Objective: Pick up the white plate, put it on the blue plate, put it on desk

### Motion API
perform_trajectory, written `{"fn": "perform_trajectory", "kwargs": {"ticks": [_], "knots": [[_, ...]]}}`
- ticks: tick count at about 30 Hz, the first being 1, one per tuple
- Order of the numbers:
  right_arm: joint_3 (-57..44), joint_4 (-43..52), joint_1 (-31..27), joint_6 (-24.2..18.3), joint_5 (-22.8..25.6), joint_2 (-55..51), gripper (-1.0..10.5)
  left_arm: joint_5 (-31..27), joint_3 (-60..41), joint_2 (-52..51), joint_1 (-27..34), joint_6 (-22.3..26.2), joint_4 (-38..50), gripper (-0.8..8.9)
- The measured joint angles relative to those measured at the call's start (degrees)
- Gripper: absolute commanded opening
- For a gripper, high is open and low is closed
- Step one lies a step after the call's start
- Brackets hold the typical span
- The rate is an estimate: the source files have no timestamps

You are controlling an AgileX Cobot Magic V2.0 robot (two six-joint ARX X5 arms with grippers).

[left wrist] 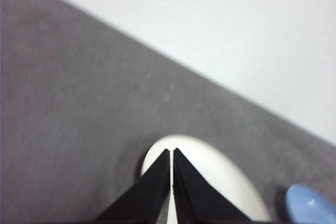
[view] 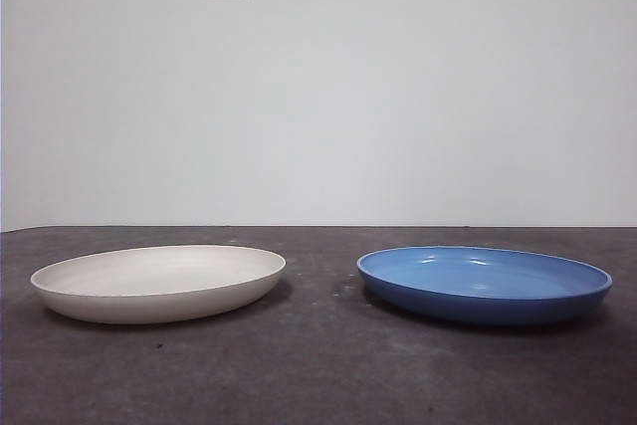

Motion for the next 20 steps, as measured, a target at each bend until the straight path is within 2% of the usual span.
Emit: {"fn": "perform_trajectory", "kwargs": {"ticks": [5, 9, 15, 20], "knots": [[6.0, 0.2, 0.0, 0.0, 0.0, 0.0, 0.1, 2.5, 5.7, 0.6, 0.0, -0.7, -0.3, 0.09], [11.2, -0.6, 0.0, -0.3, 0.2, 0.5, 0.1, 3.0, 12.3, 3.1, 0.0, -0.1, -5.0, 0.09], [20.5, -6.0, 0.0, -3.9, 0.2, 5.5, 0.1, 3.2, 23.2, 9.5, 0.0, 5.0, -13.1, 0.08], [28.6, -12.6, 0.0, -8.3, -1.1, 11.7, 0.1, 6.1, 30.9, 16.6, 0.0, 9.5, -19.2, 0.08]]}}
